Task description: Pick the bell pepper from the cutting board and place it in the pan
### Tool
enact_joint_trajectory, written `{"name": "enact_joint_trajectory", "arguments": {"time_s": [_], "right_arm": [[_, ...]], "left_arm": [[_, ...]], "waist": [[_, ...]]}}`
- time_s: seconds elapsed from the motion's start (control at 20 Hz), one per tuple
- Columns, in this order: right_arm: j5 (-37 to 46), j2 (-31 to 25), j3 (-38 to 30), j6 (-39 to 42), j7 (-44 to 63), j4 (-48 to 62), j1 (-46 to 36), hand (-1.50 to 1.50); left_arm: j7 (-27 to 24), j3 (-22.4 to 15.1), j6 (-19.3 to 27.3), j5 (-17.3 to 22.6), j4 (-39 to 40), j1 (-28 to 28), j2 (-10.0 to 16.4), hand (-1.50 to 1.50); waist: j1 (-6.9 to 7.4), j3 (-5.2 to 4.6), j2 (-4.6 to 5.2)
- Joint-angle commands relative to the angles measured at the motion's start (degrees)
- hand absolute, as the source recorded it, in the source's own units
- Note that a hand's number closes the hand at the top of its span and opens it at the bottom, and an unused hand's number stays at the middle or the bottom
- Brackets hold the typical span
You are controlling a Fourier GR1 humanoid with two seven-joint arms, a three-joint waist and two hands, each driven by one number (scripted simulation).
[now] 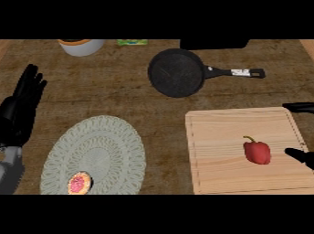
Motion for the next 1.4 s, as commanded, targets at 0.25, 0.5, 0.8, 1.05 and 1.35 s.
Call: {"name": "enact_joint_trajectory", "arguments": {"time_s": [0.25, 0.5, 0.8, 1.05, 1.35], "right_arm": [[6.7, -16.8, -12.4, 3.7, -9.9, -6.6, 10.3, -1.50], [7.9, -26.0, -17.3, 9.0, -0.5, -15.0, 11.5, -1.50], [8.2, -21.7, -15.9, 9.9, 15.0, -27.0, 6.6, -1.50], [11.3, -17.3, -11.3, 12.7, 20.0, -27.8, 1.3, -1.50], [7.2, -13.5, -5.2, 17.3, 27.5, -33.9, 0.9, -1.50]], "left_arm": [[-3.1, -0.8, -0.8, -2.0, 3.2, 0.6, -2.2, 0.00], [-2.3, -1.5, -0.1, -3.5, 3.5, -1.0, -2.9, 0.00], [-1.7, -1.6, -1.0, -4.6, 2.5, -1.8, -4.8, 0.00], [-1.3, 0.4, -2.9, -5.2, 5.6, -3.3, -6.2, 0.00], [-0.9, -0.1, -1.9, -7.6, 6.5, -5.6, -7.5, 0.00]], "waist": [[0.96, -0.24, -0.06], [0.33, -0.33, -0.22], [2.43, -0.21, 0.14], [2.80, -0.18, 0.31], [2.62, -0.17, 0.27]]}}
